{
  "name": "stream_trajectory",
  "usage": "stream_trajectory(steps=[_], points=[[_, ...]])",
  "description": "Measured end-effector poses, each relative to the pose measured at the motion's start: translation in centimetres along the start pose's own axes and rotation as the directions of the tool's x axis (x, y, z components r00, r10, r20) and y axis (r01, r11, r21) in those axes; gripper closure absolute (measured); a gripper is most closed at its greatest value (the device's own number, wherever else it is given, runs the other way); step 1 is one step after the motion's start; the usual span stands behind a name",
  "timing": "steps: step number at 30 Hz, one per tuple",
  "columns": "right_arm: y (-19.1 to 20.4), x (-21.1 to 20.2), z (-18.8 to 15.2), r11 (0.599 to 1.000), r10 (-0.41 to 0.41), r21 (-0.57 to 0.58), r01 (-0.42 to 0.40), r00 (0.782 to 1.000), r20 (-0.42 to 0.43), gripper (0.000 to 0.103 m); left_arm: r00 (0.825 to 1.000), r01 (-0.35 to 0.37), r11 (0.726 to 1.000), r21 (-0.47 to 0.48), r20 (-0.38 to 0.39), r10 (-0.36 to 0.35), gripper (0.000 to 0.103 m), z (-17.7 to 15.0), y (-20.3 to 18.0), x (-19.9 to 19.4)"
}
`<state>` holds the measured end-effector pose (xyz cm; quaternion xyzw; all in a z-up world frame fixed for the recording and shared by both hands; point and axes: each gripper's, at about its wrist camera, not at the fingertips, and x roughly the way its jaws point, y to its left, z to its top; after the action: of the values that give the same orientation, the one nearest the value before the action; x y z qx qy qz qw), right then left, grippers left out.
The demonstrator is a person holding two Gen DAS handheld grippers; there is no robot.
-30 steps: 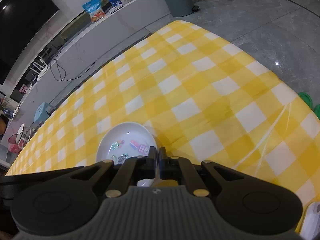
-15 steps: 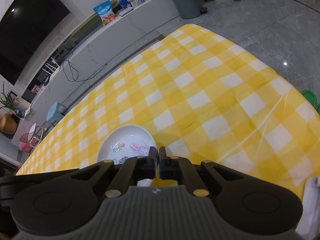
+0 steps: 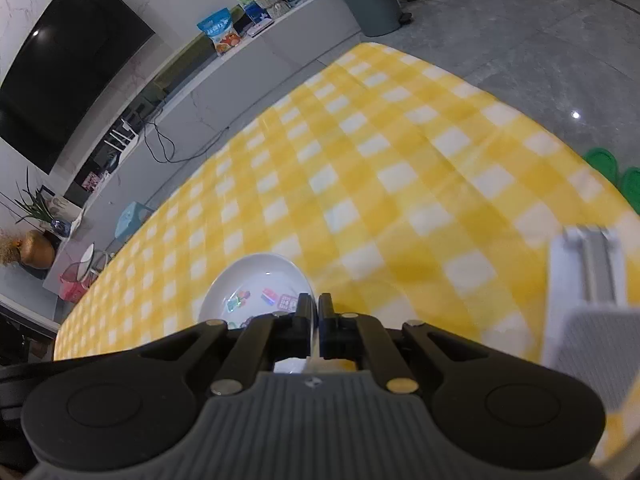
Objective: Organize plates and bowls
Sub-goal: 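Carry the sticker plate with both tools and lower it onto the glass plate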
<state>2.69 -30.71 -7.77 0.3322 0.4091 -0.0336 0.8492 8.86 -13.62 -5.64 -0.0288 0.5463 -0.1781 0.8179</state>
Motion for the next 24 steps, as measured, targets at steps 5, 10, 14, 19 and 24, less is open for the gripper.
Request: stream_trajectory(steps=[5,10,14,19,24], points=[[-0.7,-1.8,-2.8,1.0,-0.014,0.005,0.014,1.0,-0.026,0.103,1.0,-0.021,1.0,0.024,0.001,0.021,0.096,-2.9,-0.6,-0.3],[-0.5,-3.0,-4.8,0.998,-0.058,-0.033,0.057,0.998,-0.039,0.103,1.0,-0.004,1.0,0.014,-0.018,0.004,0.095,-5.3,-0.1,-0.4],[0.0,-2.7,-5.6,0.994,-0.088,-0.075,0.083,0.993,-0.074,0.103,1.0,-0.02,1.0,0.01,-0.023,0.02,0.095,-6.2,0.2,-0.2],[0.3,-1.5,-6.1,0.982,-0.143,-0.137,0.127,0.983,-0.115,0.102,0.998,-0.057,0.997,0.045,-0.027,0.058,0.095,-7.1,-0.1,0.3],[0.4,-1.0,-6.5,0.976,-0.164,-0.164,0.141,0.977,-0.133,0.102,0.996,-0.066,0.996,0.053,-0.048,0.068,0.095,-7.5,0.1,1.0]])
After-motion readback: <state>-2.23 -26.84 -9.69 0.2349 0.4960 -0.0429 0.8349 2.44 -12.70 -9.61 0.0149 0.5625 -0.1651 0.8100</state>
